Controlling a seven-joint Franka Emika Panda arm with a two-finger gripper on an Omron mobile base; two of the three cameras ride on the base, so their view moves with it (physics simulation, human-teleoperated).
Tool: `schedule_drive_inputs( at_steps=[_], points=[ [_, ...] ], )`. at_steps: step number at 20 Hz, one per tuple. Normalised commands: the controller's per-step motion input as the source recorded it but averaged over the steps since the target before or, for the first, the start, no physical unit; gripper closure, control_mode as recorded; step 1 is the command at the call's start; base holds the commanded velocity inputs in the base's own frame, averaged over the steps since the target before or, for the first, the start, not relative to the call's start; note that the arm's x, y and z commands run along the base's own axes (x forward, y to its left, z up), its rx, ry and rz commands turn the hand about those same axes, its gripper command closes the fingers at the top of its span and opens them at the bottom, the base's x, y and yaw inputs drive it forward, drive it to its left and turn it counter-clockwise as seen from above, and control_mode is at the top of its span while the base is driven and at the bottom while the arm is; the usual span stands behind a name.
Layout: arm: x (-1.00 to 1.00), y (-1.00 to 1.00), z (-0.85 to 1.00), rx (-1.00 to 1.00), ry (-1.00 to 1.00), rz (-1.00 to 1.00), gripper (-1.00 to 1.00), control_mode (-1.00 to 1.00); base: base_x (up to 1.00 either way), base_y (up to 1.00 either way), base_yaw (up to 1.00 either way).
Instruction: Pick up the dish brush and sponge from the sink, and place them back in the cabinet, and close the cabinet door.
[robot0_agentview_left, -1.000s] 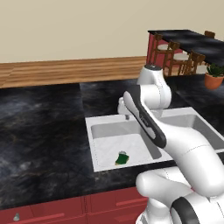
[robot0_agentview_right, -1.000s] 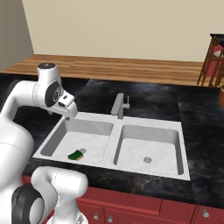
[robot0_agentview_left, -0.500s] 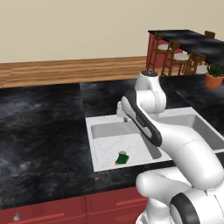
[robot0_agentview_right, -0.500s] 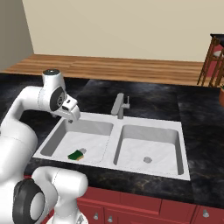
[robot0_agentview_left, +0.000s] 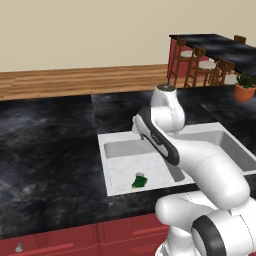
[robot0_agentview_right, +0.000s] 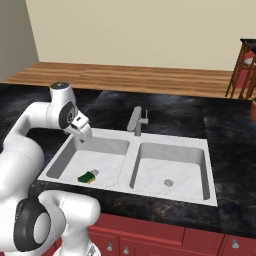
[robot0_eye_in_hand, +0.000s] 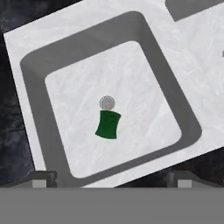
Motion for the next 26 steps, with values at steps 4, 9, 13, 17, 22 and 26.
schedule_drive_inputs(
  at_steps=[4, 9, 13, 17, 22, 26],
  points=[
    [0.07, 0.0, -0.16, 0.0, 0.0, -0.18, -1.0, -1.0, 0.0, 0.0, 0.0],
    [0.0, 0.0, -0.19, 0.0, 0.0, -0.14, -1.0, -1.0, 0.0, 0.0, 0.0],
    [0.0, 0.0, -0.28, 0.02, 0.0, -0.11, -1.0, -1.0, 0.0, 0.0, 0.0],
    [0.01, 0.0, -0.24, 0.03, 0.0, -0.09, -1.0, -1.0, 0.0, 0.0, 0.0],
    [0.03, 0.0, -0.22, 0.03, 0.0, -0.06, -1.0, -1.0, 0.0, 0.0, 0.0],
    [0.17, 0.0, -0.23, 0.0, 0.0, -0.02, -1.0, -1.0, 0.0, 0.0, 0.0]
  ],
)
